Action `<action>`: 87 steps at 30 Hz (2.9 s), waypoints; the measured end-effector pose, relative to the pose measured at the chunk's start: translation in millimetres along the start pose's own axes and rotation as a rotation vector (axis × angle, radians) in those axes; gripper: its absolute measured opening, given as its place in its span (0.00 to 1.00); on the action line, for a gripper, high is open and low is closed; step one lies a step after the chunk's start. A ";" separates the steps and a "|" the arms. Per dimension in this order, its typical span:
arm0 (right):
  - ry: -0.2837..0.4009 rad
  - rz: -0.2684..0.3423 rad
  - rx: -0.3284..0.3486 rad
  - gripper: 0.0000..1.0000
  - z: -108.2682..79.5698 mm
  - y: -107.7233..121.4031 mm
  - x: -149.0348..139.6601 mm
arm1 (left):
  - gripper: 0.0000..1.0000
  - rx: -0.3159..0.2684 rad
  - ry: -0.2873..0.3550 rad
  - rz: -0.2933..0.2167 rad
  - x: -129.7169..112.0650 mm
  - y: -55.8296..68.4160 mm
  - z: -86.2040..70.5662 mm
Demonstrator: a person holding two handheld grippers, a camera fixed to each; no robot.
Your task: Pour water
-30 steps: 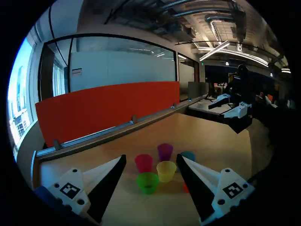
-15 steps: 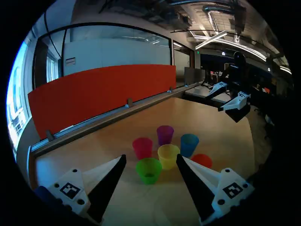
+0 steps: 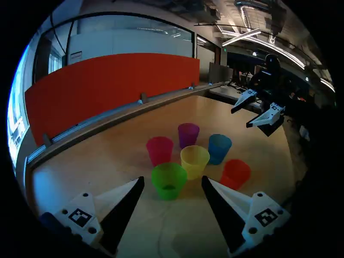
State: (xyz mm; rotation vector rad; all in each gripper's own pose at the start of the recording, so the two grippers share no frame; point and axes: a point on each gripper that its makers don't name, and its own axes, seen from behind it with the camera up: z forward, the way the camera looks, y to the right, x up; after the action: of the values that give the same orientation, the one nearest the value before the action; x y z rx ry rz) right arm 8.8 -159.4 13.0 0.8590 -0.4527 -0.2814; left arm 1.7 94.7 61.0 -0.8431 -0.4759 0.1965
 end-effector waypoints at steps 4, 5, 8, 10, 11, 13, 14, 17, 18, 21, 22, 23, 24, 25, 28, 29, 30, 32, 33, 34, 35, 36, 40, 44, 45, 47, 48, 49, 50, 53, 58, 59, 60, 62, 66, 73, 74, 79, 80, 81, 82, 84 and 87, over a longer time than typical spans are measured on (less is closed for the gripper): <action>-0.022 -0.003 0.011 1.00 10.2 -0.4 -12.8 | 0.99 -0.009 -0.029 -0.004 -12.5 -0.3 8.7; -0.028 -0.003 0.014 1.00 12.9 -0.6 -16.1 | 0.99 -0.012 -0.038 -0.006 -16.2 -0.2 10.9; -0.044 -0.005 0.019 1.00 19.2 -0.8 -23.9 | 0.99 -0.017 -0.061 -0.011 -25.8 -0.6 17.7; -0.052 -0.007 0.022 1.00 22.1 -1.0 -27.6 | 0.99 -0.016 -0.073 -0.012 -30.6 -2.1 21.7; -0.056 -0.008 0.024 1.00 23.7 -1.1 -29.7 | 0.99 -0.016 -0.080 -0.013 -33.2 -3.0 24.0; -0.060 -0.007 0.028 1.00 26.2 -2.0 -31.9 | 0.99 -0.014 -0.092 -0.013 -37.6 -4.9 27.6; -0.062 -0.006 0.030 1.00 27.6 -2.5 -33.1 | 0.99 -0.013 -0.100 -0.013 -40.1 -5.9 29.7; -0.064 -0.005 0.035 1.00 30.7 -4.1 -35.3 | 1.00 -0.016 -0.111 -0.013 -43.9 -6.8 34.9; -0.064 -0.005 0.037 1.00 31.8 -4.6 -36.2 | 1.00 -0.017 -0.113 -0.013 -44.3 -7.0 36.1; -0.068 -0.005 0.042 1.00 35.5 -5.8 -39.7 | 1.00 -0.021 -0.118 -0.014 -45.9 -8.0 39.8; -0.070 -0.005 0.044 1.00 36.7 -6.0 -41.4 | 1.00 -0.022 -0.121 -0.015 -46.9 -8.5 41.1; -0.074 -0.004 0.046 1.00 38.1 -6.3 -43.3 | 1.00 -0.023 -0.125 -0.015 -48.0 -9.1 42.5; -0.076 -0.004 0.048 1.00 39.4 -6.5 -44.6 | 0.99 -0.022 -0.127 -0.014 -48.9 -9.6 43.8; -0.079 -0.004 0.050 1.00 40.7 -6.7 -45.8 | 0.99 -0.022 -0.130 -0.013 -49.8 -10.1 45.1; -0.087 -0.006 0.055 1.00 44.9 -7.0 -49.5 | 0.99 -0.022 -0.136 -0.008 -51.2 -10.9 48.6; -0.090 -0.007 0.056 1.00 46.4 -7.0 -50.7 | 1.00 -0.023 -0.137 -0.005 -51.4 -11.0 49.7; -0.092 -0.009 0.057 1.00 48.0 -7.1 -51.7 | 1.00 -0.024 -0.138 -0.005 -51.6 -10.9 50.7; -0.097 -0.013 0.058 1.00 51.5 -7.4 -53.6 | 1.00 -0.027 -0.141 -0.005 -51.9 -10.7 52.8; -0.099 -0.014 0.059 1.00 53.2 -7.7 -54.3 | 0.99 -0.028 -0.142 -0.004 -52.1 -10.7 54.1; -0.102 -0.016 0.061 1.00 54.9 -8.0 -55.0 | 0.99 -0.029 -0.143 -0.004 -52.3 -10.7 55.3; -0.104 -0.017 0.062 1.00 56.8 -8.3 -55.8 | 0.99 -0.031 -0.145 -0.004 -52.6 -10.6 56.7; -0.105 -0.017 0.064 1.00 58.6 -8.6 -56.0 | 0.99 -0.032 -0.145 -0.003 -52.7 -10.6 58.2; -0.105 -0.015 0.068 1.00 65.9 -9.6 -56.6 | 0.99 -0.037 -0.149 0.006 -53.1 -9.7 63.8; -0.104 -0.013 0.070 1.00 73.1 -9.7 -56.6 | 0.99 -0.046 -0.154 0.012 -53.1 -7.8 68.8; -0.104 -0.014 0.070 1.00 74.8 -9.6 -56.2 | 0.99 -0.047 -0.155 0.012 -52.7 -7.7 70.1; -0.103 -0.015 0.071 1.00 78.3 -9.4 -55.5 | 1.00 -0.048 -0.155 0.014 -51.8 -7.5 73.0; -0.103 -0.016 0.071 1.00 79.8 -9.3 -55.3 | 0.99 -0.050 -0.155 0.014 -51.4 -7.2 74.3; -0.103 -0.018 0.072 1.00 81.1 -9.3 -55.2 | 0.99 -0.051 -0.156 0.015 -51.1 -6.9 75.5; -0.104 -0.019 0.073 1.00 82.7 -9.3 -55.1 | 0.99 -0.053 -0.157 0.015 -50.8 -6.5 76.9; -0.105 -0.020 0.076 1.00 86.0 -9.7 -54.9 | 0.99 -0.056 -0.157 0.018 -49.3 -5.4 80.2; -0.106 -0.018 0.077 1.00 91.5 -9.0 -54.8 | 0.99 -0.059 -0.158 0.017 -47.6 -5.4 84.6; -0.106 -0.019 0.077 1.00 92.8 -8.8 -54.8 | 0.99 -0.060 -0.159 0.016 -47.5 -5.7 85.5; -0.106 -0.019 0.076 1.00 93.9 -8.8 -54.9 | 0.99 -0.059 -0.159 0.016 -47.5 -6.1 86.4; -0.106 -0.021 0.076 1.00 96.3 -8.7 -54.9 | 0.99 -0.057 -0.160 0.016 -47.7 -7.1 88.3; -0.103 -0.015 0.080 0.99 98.5 -9.3 -54.5 | 0.99 -0.057 -0.158 0.022 -48.0 -7.7 90.9; -0.099 -0.007 0.082 0.96 99.5 -8.5 -54.0 | 0.99 -0.065 -0.160 0.031 -49.2 -5.0 93.2; -0.098 -0.007 0.083 0.95 99.6 -8.5 -54.2 | 0.99 -0.067 -0.161 0.032 -49.6 -4.3 93.6; -0.097 -0.008 0.084 0.94 99.9 -8.9 -54.4 | 0.99 -0.060 -0.163 0.035 -49.9 -6.3 95.0; -0.097 -0.008 0.084 0.94 100.0 -9.0 -54.4 | 0.99 -0.060 -0.163 0.034 -49.8 -6.8 95.1; -0.097 -0.009 0.085 0.94 100.0 -9.0 -54.3 | 0.98 -0.059 -0.162 0.032 -49.8 -7.1 95.3; -0.097 -0.009 0.085 0.94 100.1 -9.1 -54.2 | 0.96 -0.059 -0.162 0.029 -49.9 -7.4 95.4; -0.097 -0.010 0.085 0.94 100.0 -9.2 -54.1 | 0.90 -0.057 -0.161 0.025 -49.9 -8.1 95.8; -0.096 -0.008 0.086 0.93 99.6 -9.3 -54.0 | 0.87 -0.053 -0.158 0.023 -50.0 -9.3 96.1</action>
State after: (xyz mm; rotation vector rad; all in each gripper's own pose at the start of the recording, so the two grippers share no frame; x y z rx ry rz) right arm -87.5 -208.7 47.8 0.9339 -0.5536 -0.3134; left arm -88.4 135.5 106.3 -0.8892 -0.6220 0.2735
